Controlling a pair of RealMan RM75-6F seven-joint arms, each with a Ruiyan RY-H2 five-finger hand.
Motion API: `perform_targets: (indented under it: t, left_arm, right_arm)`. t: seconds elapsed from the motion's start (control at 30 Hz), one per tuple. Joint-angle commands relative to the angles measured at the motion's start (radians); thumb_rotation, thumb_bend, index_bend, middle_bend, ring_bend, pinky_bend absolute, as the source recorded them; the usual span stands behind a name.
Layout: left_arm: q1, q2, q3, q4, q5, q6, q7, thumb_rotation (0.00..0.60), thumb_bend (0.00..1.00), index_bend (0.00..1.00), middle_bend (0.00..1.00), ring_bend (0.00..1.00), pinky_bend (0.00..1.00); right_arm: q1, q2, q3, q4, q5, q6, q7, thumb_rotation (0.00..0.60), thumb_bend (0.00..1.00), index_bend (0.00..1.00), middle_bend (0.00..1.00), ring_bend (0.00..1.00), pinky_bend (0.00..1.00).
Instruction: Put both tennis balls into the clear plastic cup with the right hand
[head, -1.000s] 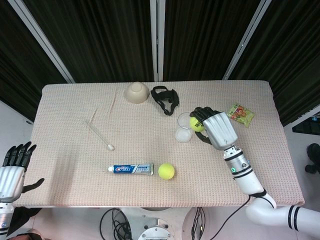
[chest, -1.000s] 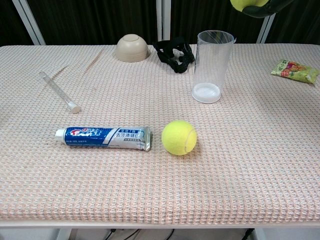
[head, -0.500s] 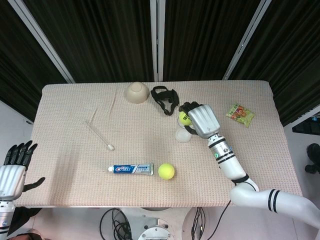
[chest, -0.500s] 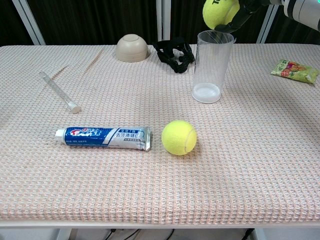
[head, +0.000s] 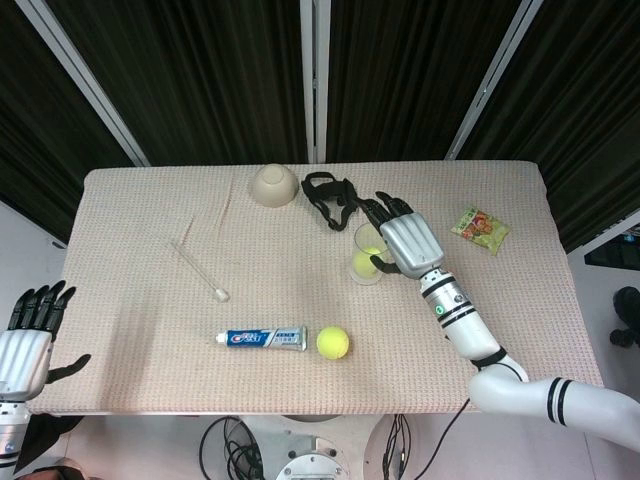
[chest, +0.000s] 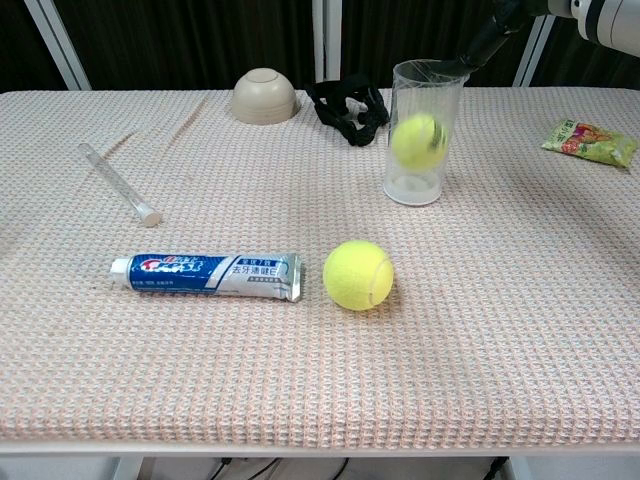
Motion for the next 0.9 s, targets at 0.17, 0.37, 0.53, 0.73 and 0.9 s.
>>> perform_targets:
  t: [0.17,0.37,0.53,0.73,0.9]
  left_arm:
    - [0.0,-0.002,0.0,0.001,-0.006,-0.005,0.003,0.6,0.01,0.05,0.0,0.0,0.0]
    - [0.002,-0.004,-0.001,0.002,-0.017,-0.01,0.006,0.6,0.01,0.05,0.0,0.0,0.0]
    - [0.012,-0.004,0.006,0.006,-0.019,-0.005,-0.009,0.6,0.01,0.05,0.0,0.0,0.0]
    - [0.023,-0.011,0.015,0.024,-0.014,0.005,-0.021,0.6,0.01,0.05,0.0,0.0,0.0]
    - [0.026,-0.018,0.014,0.043,-0.022,0.001,-0.034,0.6,0.01,0.05,0.0,0.0,0.0]
  right_arm:
    - [-0.013,0.039,-0.036,-0.139,-0.174,0.058,0.054,0.6,0.19,0.02,0.14,0.04,0.15]
    - [-0.038,0.08,-0.133,-0.297,-0.347,0.062,0.107,0.6,0.19,0.05,0.18,0.06,0.18]
    - [-0.046,0.085,-0.216,-0.298,-0.365,0.012,0.033,0.6,0.19,0.06,0.19,0.07,0.22]
    - [-0.045,0.043,-0.266,-0.247,-0.297,-0.047,-0.01,0.6,0.2,0.06,0.19,0.08,0.24]
    - [-0.051,-0.01,-0.296,-0.211,-0.276,-0.061,-0.025,0.6,0.2,0.06,0.19,0.08,0.24]
